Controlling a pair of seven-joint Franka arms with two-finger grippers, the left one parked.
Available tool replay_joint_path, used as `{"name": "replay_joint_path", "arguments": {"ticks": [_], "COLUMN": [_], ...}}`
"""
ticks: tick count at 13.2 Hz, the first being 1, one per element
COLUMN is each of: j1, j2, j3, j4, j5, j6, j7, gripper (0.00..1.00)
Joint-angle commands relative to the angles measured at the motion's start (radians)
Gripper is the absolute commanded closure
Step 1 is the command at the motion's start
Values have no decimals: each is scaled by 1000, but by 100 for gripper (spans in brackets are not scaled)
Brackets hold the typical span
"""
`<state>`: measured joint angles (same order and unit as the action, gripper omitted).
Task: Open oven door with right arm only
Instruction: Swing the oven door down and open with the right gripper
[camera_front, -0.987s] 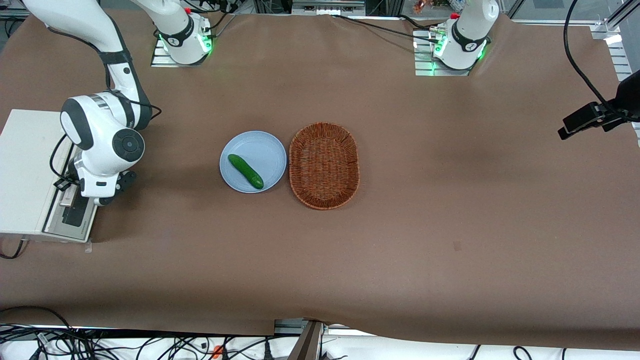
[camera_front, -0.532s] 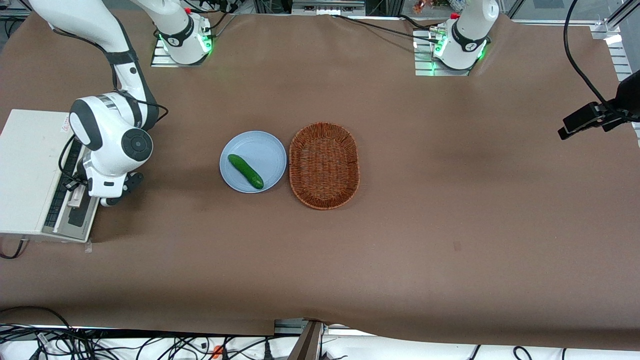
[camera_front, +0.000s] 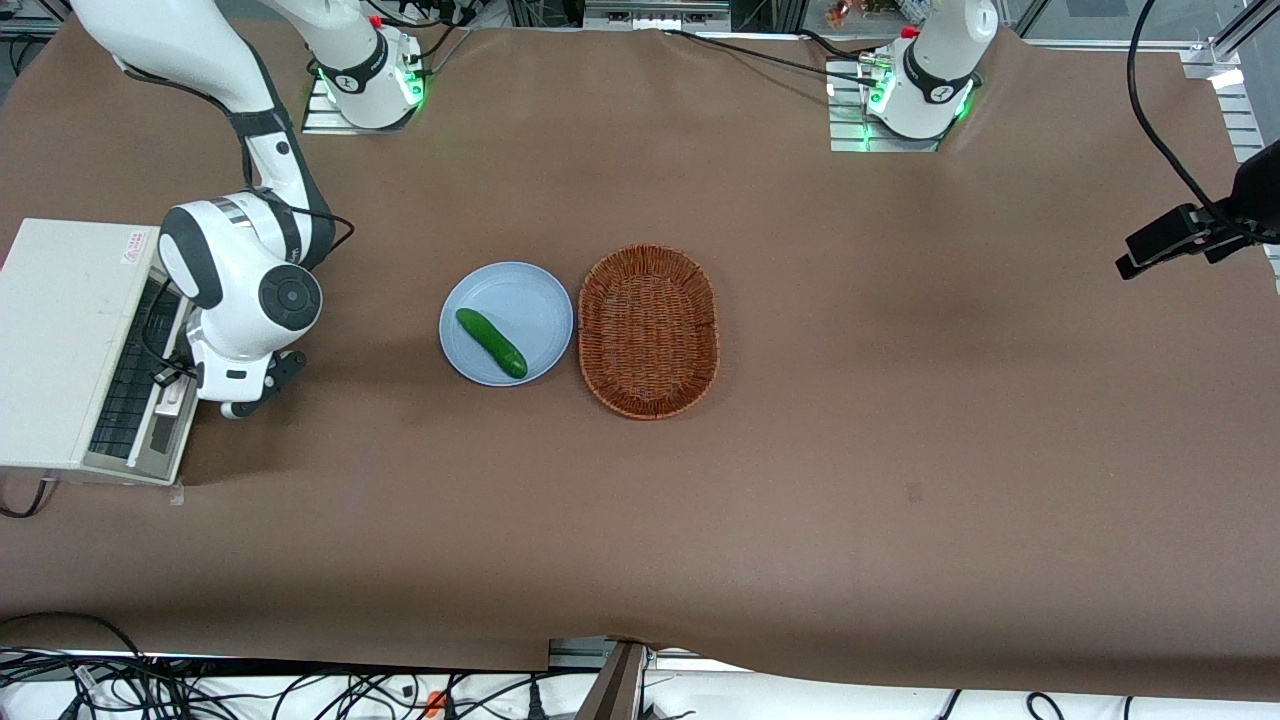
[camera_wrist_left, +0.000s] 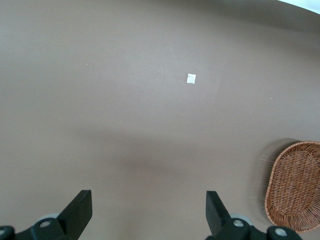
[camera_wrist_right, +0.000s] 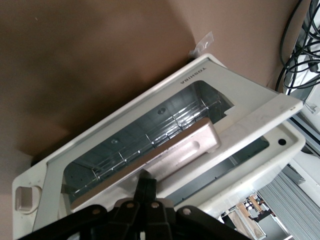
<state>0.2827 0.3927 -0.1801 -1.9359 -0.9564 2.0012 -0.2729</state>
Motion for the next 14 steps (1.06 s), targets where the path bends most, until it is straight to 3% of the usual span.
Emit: {"name": "replay_joint_path", "arguments": {"ticks": [1, 11, 14], "j1": [-25, -17, -17], "j2": [86, 133, 150], "j3": [-6, -5, 8], "j4": [17, 34, 38], "j5": [44, 74, 119], "j6": [45, 68, 85], "j7": [26, 73, 84], "gripper": [100, 100, 100]}}
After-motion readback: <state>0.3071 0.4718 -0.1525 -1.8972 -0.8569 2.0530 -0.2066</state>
